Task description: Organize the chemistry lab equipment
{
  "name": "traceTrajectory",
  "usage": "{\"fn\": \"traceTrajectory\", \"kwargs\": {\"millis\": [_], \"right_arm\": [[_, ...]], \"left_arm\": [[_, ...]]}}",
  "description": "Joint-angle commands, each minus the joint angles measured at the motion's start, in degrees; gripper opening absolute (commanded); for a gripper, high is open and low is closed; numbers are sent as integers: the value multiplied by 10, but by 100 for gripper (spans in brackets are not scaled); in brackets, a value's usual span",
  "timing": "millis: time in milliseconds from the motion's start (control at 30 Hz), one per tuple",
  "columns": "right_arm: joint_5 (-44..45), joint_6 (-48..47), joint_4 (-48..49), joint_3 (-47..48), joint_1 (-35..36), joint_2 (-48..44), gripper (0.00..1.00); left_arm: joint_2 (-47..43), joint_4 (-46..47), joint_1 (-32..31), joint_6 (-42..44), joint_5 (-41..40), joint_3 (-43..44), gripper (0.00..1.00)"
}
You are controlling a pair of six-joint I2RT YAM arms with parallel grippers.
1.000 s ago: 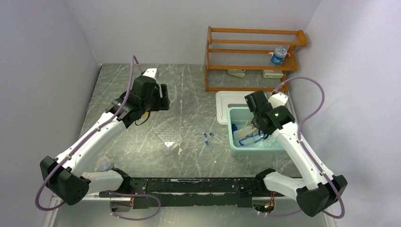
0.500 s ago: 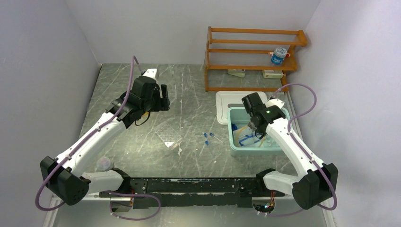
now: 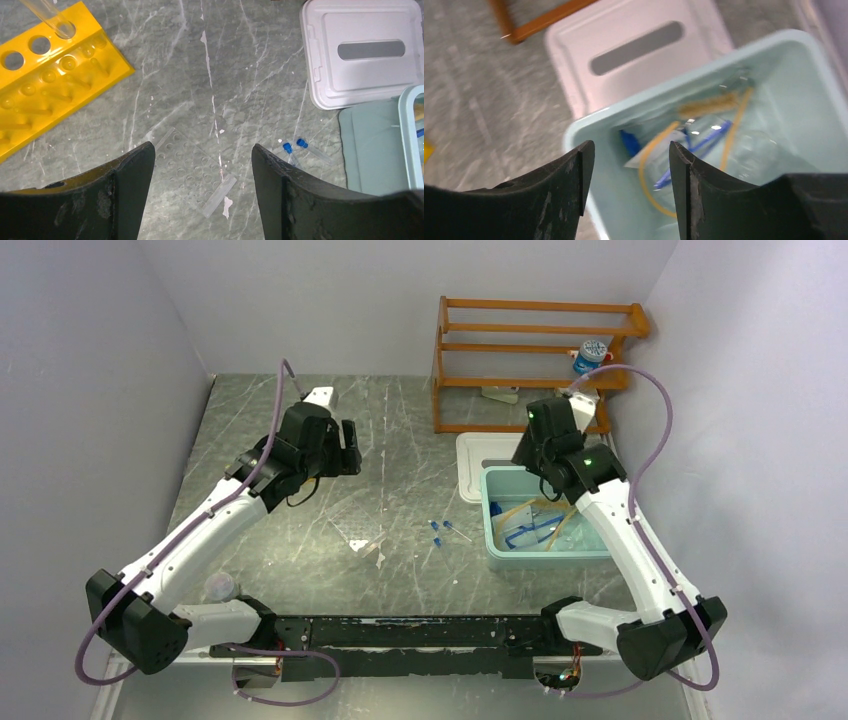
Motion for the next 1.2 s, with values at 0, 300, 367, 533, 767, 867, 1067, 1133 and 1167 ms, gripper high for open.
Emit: {"fn": "traceTrajectory", "kwargs": {"millis": [0,300,367,533,767,867,1067,1133,1167], "right_arm": [[-194,-106,118,15,0,1,60],[-154,-96,140,74,140,103,60],[-143,-86,133,89,157,134,59],[-128,-74,133,79,203,186,52],[-111,-27,91,33,271,268,50],[-119,-14,88,19,283,293,51],[-105,19,71,-9,288,331,32],[-105,14,81,-19,287,340,31],[-106,7,89,-25,286,344,32]], "left_arm": [[-10,28,-3,-7,22,-16,75],[-23,32,-3,-18,28,-41,75],[-22,30,-3,-18,27,-42,75],[-25,25,-2,-22,19,-47,75],[-28,15,-3,-34,-11,-54,75],[-23,11,-2,-39,-16,-55,75],[-25,14,-2,-51,-21,-64,75],[-26,15,-2,-53,-18,-66,75],[-26,15,-2,-54,-18,-66,75]]}}
